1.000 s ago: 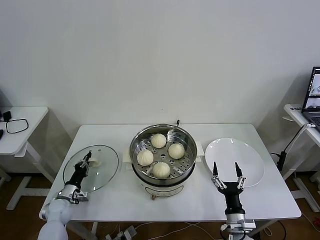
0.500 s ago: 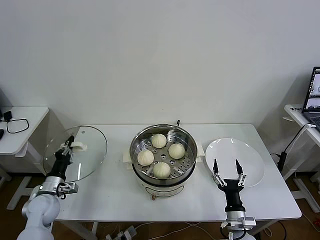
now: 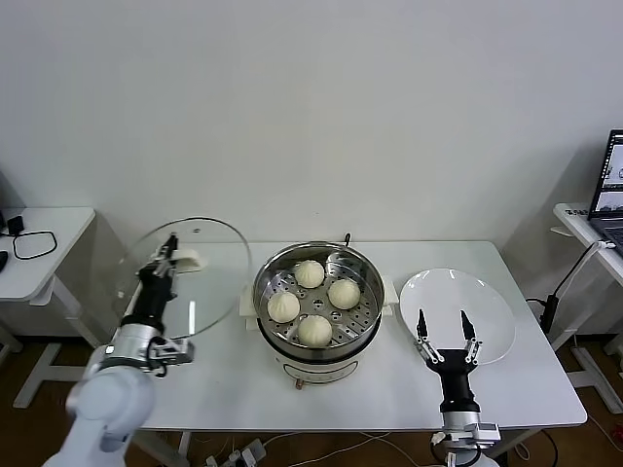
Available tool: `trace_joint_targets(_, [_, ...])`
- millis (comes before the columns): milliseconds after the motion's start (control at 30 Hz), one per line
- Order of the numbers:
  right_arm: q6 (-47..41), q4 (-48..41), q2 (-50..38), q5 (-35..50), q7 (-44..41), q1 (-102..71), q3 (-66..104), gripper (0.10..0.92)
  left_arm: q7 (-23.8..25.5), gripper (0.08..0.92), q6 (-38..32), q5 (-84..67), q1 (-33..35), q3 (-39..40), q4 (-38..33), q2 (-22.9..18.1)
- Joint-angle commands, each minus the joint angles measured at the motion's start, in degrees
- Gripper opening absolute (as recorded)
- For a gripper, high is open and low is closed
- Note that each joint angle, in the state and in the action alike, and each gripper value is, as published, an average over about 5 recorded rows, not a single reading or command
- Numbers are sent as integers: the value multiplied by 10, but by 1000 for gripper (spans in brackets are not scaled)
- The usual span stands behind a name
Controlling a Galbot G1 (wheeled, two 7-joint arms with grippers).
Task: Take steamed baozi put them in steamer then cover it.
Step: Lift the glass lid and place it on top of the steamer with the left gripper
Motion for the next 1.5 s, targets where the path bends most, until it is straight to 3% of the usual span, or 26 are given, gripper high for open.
trace_joint_targets(33, [0,0,2,0,0,-3,10,823,90,193,163,57,-80,254,-47,10])
trace_joint_targets(367, [0,-3,9,-4,-1,-8,25,823,106,193,181,140,-168,346,54,-64])
trace_joint_targets(700, [0,-7,13,-10,-2,-11,29,823,101,193,189,168,-205,379,115,-125])
trace_joint_targets(1033, [2,-15,16,-16,-2,-9,29,823,100,193,195,181,-207,385,137,-159])
trace_joint_targets(1500, [4,-20,15,-19,-3,-7,29,823,85,193,194,190,-199,381,161,-169])
